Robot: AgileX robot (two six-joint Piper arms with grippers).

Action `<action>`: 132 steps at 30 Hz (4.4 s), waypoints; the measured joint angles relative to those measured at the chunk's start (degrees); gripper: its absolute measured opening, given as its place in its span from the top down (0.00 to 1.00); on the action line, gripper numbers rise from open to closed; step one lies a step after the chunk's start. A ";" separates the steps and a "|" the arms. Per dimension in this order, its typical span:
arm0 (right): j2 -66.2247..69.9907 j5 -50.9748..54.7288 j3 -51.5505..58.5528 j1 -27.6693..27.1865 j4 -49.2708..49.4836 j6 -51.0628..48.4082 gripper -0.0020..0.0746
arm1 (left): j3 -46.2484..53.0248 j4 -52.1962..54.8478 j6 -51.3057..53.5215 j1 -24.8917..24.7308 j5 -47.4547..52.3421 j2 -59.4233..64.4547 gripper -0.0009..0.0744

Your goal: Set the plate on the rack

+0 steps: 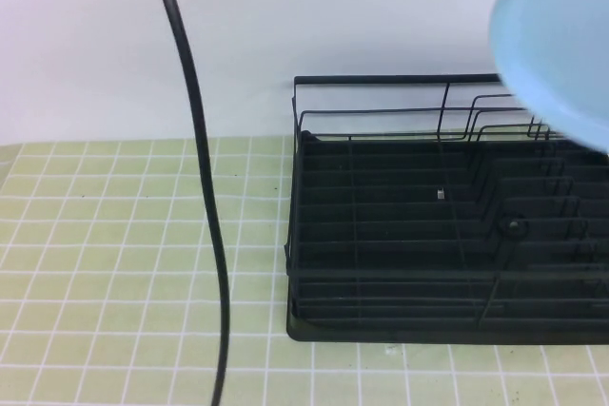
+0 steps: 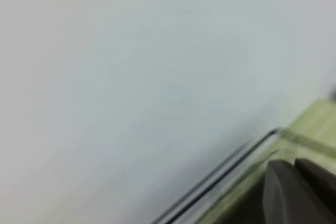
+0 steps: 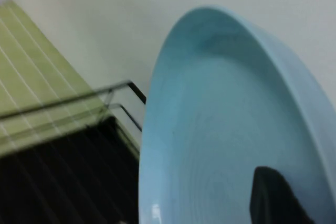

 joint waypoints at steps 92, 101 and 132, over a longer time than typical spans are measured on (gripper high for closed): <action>35.74 2.19 -22.27 5.46 -3.98 -29.15 0.47 | 28.36 -8.15 11.06 5.18 -26.98 -18.35 0.99; 25.63 4.40 -22.27 5.46 19.51 -20.62 0.96 | 31.85 -8.15 11.20 5.18 -31.23 -26.11 0.99; -21.85 -12.56 45.18 5.55 47.46 -29.08 0.96 | 66.72 -25.37 12.09 8.16 -35.58 -59.37 0.99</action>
